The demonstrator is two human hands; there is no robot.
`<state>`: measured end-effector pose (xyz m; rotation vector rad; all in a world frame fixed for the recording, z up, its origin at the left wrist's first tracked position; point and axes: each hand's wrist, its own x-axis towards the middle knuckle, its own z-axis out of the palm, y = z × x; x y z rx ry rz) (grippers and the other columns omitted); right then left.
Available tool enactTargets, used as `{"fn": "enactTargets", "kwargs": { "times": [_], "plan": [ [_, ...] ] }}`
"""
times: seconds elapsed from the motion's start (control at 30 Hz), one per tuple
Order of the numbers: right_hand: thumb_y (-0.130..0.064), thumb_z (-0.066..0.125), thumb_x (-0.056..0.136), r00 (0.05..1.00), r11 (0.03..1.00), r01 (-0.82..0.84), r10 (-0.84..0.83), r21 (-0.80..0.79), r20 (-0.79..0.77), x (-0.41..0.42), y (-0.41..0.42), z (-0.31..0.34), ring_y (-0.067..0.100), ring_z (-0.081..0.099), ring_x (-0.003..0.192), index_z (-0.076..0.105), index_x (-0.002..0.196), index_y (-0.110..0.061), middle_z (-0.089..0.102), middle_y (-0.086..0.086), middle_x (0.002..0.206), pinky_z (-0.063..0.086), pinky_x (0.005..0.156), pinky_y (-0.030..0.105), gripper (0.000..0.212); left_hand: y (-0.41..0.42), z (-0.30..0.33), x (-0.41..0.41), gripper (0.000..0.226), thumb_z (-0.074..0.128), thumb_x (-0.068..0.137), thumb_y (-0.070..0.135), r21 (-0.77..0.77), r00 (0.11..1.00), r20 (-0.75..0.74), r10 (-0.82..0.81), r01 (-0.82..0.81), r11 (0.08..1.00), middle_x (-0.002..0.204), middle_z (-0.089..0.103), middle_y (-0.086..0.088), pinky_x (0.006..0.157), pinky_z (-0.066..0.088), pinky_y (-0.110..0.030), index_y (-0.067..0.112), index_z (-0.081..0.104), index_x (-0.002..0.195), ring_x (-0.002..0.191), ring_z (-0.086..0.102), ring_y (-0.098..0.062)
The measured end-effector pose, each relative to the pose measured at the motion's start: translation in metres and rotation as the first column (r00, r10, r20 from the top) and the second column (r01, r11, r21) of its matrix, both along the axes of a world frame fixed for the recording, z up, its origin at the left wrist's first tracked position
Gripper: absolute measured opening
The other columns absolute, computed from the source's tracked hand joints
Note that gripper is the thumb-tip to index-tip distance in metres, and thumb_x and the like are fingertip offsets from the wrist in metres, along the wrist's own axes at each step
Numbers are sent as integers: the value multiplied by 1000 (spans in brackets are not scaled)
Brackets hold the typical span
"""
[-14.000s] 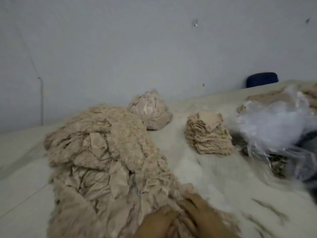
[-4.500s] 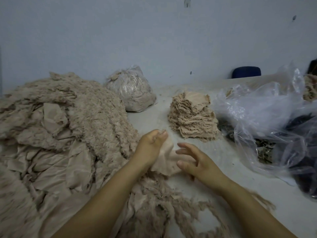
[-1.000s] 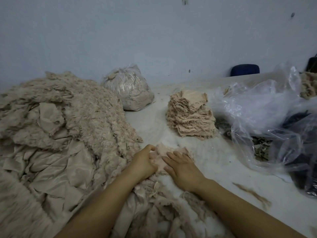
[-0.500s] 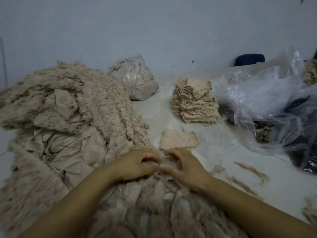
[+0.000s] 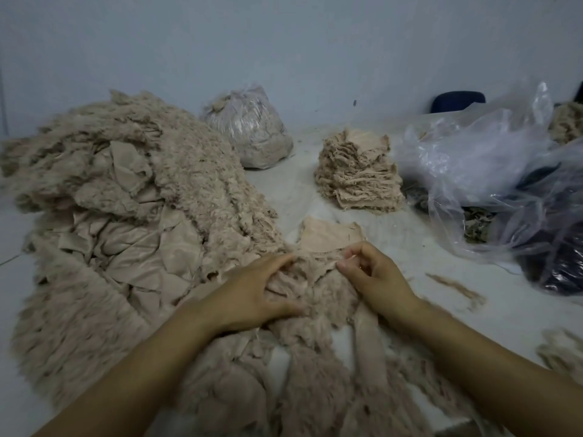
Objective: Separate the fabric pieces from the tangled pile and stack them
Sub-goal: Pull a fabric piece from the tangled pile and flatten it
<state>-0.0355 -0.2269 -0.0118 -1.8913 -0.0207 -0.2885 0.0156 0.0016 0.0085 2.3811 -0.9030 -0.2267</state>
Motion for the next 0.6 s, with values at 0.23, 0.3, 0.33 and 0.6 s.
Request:
{"fn": "enactTargets", "kwargs": {
  "times": [0.23, 0.3, 0.33, 0.6],
  "plan": [
    [-11, 54, 97, 984, 965, -51, 93, 258, -154, 1, 0, 7, 3, 27, 37, 56, 100, -8, 31, -4, 50, 26, 39, 14, 5, -19, 5, 19, 28, 43, 97, 8, -122, 990, -52, 135, -140, 983, 77, 52, -1, 60, 32, -20, 22, 46, 73, 78, 47, -21],
    [-15, 53, 97, 978, 979, -26, 67, 204, -198, 0, -1, 6, 2, 32, 41, 58, 97, -11, 37, -2, 56, 29, 43, 15, 6, -21, 9, 17, 19, 43, 98, 14, -59, 994, -17, 107, -108, 992, 81, 53, 0, 61, 33, -18, 19, 49, 81, 80, 48, -20],
    [-18, 55, 97, 979, 994, -6, 27, 106, -200, -1, 0, 6, 3, 39, 47, 59, 97, -15, 43, -1, 63, 33, 49, 17, 5, -23, 10, 14, 11, 46, 98, 22, -21, 997, 9, 74, -74, 997, 89, 56, 0, 67, 37, -19, 19, 54, 90, 84, 52, -18],
    [-26, 82, 70, 795, 664, -552, 601, -505, -78, -30, 27, 8, 6, 49, 89, 77, 95, -16, 54, -9, 90, 40, 82, 18, 28, -1, -20, -16, 29, 58, 91, 15, 145, 950, 233, -209, 178, 973, 126, 52, -7, 100, 34, -27, 20, 66, 119, 120, 46, -21]
  ]
}}
